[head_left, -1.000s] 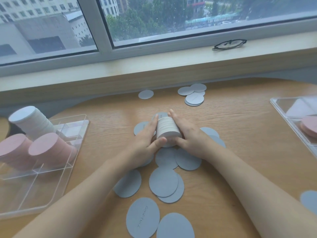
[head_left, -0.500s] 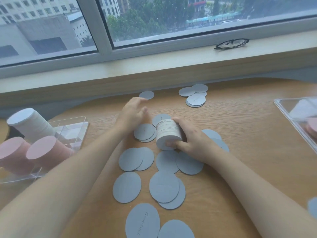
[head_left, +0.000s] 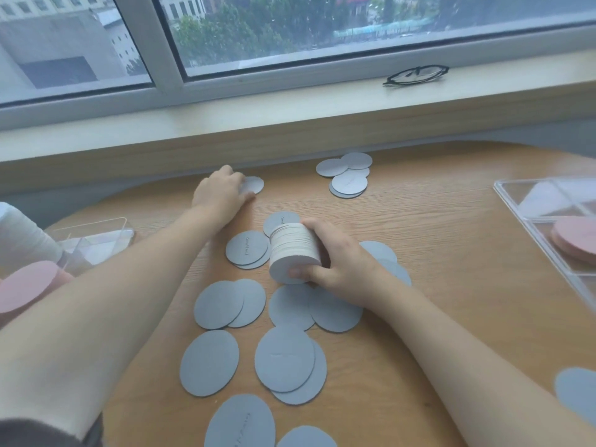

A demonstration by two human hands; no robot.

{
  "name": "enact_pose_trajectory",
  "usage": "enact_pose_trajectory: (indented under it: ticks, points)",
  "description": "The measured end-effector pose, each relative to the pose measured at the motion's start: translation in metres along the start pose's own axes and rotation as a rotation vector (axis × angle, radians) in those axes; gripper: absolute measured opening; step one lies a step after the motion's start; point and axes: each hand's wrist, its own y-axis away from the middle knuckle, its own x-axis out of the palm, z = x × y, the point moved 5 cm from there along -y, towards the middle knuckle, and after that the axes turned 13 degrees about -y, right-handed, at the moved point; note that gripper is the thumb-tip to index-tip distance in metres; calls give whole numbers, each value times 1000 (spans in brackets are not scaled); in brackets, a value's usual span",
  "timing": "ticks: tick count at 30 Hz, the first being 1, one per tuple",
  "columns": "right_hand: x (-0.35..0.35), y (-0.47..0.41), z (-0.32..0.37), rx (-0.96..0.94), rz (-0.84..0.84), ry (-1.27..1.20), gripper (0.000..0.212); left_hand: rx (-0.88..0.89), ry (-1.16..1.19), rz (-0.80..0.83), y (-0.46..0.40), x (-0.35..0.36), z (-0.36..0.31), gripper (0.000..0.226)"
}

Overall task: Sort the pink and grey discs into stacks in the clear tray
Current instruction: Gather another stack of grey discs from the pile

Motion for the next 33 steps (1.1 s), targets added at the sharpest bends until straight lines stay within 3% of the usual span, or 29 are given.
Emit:
enact_pose_trajectory:
  ticks: [7,12,15,18,22,25,30,33]
  points:
    - [-1,0,-2,-12,2,45,63,94,-111,-187,28,-16,-1,34]
    - [0,0,-2,-27,-1,59,69,38,285,-345,79,-36,3,24]
    - [0,0,-2,-6,8,64,82,170,478,-369,118,-44,-13,17]
    - [1,1,-2,-4,22,52,85,250,617,-323,143,-47,-31,15]
    - [1,2,-2,-4,24,55,84,132,866,-163,150,-45,-40,17]
    - [0,2,-2,-30,-10,45,81,92,915,-52,153,-35,-46,23]
    - [0,0,-3,-56,-34,39,77,162,802,100,172,-21,-56,68]
    - [1,0,-2,-75,-9,104,81,214,741,74,181,-22,-57,87]
